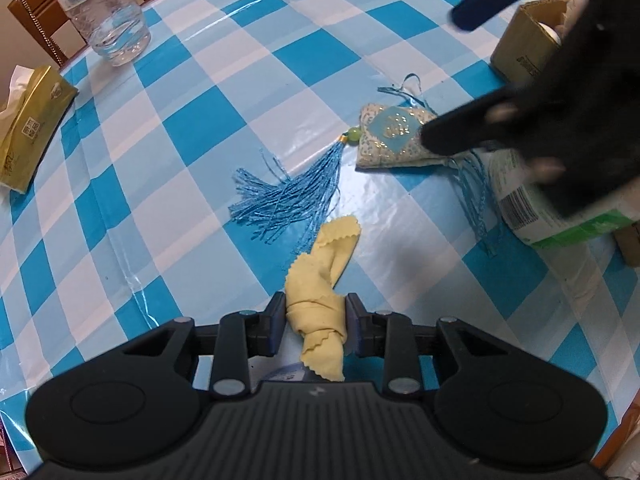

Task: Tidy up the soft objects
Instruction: 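Grasp the yellow cloth with the left tool while the right tool grasps the embroidered sachet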

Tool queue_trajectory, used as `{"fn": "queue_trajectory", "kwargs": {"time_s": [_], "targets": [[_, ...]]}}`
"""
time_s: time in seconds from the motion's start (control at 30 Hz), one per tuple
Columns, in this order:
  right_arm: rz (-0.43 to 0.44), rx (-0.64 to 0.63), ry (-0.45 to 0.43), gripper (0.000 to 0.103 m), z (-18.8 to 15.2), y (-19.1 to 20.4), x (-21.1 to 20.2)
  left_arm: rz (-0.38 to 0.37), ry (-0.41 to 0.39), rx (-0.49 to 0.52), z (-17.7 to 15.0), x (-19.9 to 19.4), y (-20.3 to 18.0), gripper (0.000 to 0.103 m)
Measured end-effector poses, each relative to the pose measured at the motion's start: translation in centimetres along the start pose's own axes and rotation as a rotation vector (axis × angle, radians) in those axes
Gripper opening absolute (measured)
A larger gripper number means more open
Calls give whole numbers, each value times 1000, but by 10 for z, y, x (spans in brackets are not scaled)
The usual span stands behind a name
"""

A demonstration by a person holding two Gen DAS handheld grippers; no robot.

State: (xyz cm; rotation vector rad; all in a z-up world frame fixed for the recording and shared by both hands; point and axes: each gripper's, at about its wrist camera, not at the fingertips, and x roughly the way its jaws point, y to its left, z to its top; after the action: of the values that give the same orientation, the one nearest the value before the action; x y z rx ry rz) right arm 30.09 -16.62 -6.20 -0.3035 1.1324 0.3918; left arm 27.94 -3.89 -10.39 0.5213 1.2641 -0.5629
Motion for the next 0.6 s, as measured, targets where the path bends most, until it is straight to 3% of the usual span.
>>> {"fn": "queue_trajectory", "kwargs": {"time_s": [0.27,0.6], "targets": [[27,-134,163,85,13,9,52,-9,8,-17,-1,2,3,30],[35,-142,221,73,16,7,78,-18,15,-19,-1,6,3,30]]}}
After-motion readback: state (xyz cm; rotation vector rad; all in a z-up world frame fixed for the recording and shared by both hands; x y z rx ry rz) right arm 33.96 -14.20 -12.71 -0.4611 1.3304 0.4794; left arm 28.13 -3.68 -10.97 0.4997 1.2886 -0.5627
